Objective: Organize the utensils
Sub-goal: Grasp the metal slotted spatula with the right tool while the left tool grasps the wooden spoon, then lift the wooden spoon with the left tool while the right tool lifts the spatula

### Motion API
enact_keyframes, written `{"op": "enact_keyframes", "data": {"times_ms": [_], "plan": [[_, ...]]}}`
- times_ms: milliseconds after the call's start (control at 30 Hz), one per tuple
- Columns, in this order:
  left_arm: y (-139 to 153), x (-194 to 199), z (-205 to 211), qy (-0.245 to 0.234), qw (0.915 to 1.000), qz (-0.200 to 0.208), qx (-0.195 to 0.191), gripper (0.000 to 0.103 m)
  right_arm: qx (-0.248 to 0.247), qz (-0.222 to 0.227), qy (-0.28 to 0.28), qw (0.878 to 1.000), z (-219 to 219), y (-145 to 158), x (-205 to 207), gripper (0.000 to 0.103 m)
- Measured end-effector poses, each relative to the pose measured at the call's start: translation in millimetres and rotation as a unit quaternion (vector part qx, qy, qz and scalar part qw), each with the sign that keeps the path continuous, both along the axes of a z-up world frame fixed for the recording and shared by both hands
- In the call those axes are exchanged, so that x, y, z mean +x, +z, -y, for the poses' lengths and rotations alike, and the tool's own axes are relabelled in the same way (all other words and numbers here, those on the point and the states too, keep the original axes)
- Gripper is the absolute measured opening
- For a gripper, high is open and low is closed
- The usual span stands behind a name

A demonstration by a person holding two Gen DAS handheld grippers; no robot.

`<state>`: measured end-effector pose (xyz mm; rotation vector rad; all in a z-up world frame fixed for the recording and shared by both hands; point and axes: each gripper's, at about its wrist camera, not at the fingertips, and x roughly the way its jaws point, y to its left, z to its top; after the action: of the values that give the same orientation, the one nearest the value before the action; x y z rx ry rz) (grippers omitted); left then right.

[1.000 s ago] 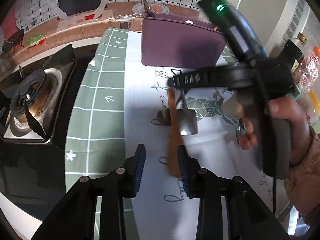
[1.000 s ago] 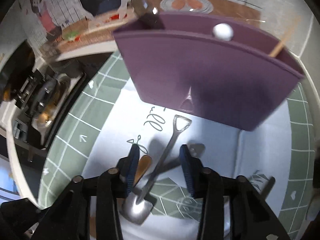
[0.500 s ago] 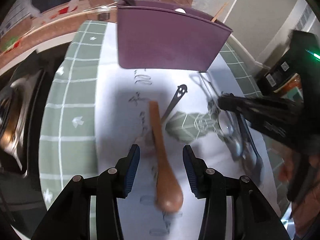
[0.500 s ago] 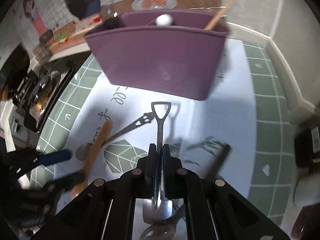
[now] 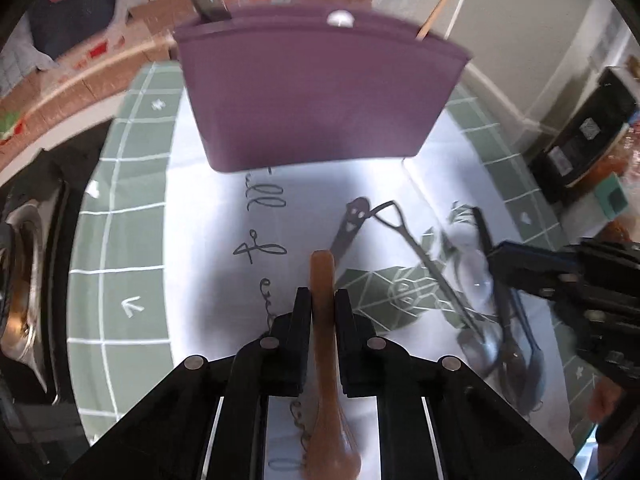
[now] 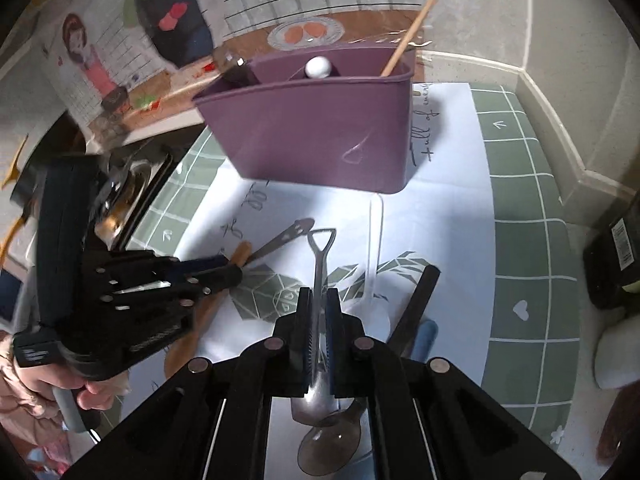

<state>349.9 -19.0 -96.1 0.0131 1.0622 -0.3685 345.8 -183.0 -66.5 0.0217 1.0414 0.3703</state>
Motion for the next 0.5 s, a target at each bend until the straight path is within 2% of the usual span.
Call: {"op": "enact_keyframes", "data": {"times_ms": [100, 167, 300, 433, 500], "plan": [[16, -19, -14, 0.021, 0.9990, 0.032, -0.023, 0.012, -0.038, -0.002, 0.015, 0.999, -10, -8, -3, 0.020], [26, -31, -27, 0.036, 0.9972, 0.051, -0.041, 0.012, -0.041, -0.006, 0.016, 0.999, -13, -15, 0, 0.029], [41, -46, -43, 0.057, 0.9939, 0.083, -0.046, 0.012, -0.043, -0.009, 0.013, 0.999, -24, -25, 14, 0.029], [43, -50, -53, 0.077, 0.9915, 0.086, -0.060, 0.012, -0.081, -0.014, 0.031, 0.996, -41, -36, 26, 0.028], [43, -52, -56, 0.084, 0.9907, 0.086, -0.064, 0.012, -0.103, -0.010, 0.030, 0.994, -47, -37, 26, 0.010]]}}
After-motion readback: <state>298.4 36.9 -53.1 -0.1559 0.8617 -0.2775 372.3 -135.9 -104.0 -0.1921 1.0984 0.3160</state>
